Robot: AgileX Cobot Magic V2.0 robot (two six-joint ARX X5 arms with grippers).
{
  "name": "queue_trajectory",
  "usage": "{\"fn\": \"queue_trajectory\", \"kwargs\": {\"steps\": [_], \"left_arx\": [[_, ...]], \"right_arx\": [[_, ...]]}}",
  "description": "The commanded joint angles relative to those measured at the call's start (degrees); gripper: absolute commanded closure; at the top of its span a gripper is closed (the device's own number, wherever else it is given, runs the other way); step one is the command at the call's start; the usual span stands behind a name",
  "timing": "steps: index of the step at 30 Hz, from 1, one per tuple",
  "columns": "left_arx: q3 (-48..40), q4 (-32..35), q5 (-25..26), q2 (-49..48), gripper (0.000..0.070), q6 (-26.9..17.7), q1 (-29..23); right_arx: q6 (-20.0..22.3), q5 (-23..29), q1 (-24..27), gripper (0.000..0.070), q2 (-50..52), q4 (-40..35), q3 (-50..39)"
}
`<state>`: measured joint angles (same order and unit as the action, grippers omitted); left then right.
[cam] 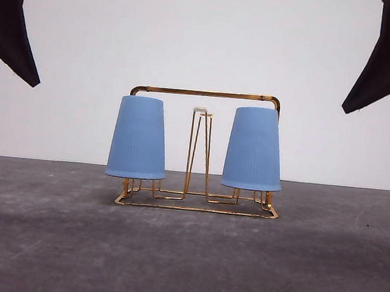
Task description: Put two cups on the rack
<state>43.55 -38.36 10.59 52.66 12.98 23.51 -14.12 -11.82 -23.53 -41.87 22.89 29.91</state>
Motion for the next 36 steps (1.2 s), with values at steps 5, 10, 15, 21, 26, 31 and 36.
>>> {"fn": "queue_trajectory", "kwargs": {"steps": [5, 10, 15, 21, 26, 31, 36], "left_arx": [[0.8, 1.4, 0.3, 0.4, 0.0700, -0.4, 0.5], [0.8, 1.9, 0.1, 0.4, 0.0700, -0.4, 0.5], [0.8, 2.1, 0.1, 0.4, 0.0700, -0.4, 0.5], [0.3, 2.4, 0.2, -0.7, 0.0700, -1.1, 0.2], [-8.9, 11.9, -0.2, -9.5, 0.0700, -9.0, -4.3], [-23.7, 27.2, -3.1, -25.3, 0.0700, -14.6, -11.8], [-33.6, 30.2, -7.0, -40.7, 0.0700, -16.7, -18.6]], "right_arx": [[-0.1, -0.2, -0.2, 0.0659, -0.3, -0.6, 0.7], [-0.1, -0.1, -0.2, 0.0659, -0.3, -0.6, 0.7], [-0.1, -0.1, -0.2, 0.0659, -0.3, -0.6, 0.7], [-0.1, -0.1, -0.2, 0.0658, -0.3, -0.6, 0.7], [-0.1, -0.1, -0.2, 0.0659, -0.3, -0.6, 0.7], [-0.1, -0.1, -0.2, 0.0659, -0.3, -0.6, 0.7], [-0.1, -0.1, -0.2, 0.0658, -0.3, -0.6, 0.7]]}}
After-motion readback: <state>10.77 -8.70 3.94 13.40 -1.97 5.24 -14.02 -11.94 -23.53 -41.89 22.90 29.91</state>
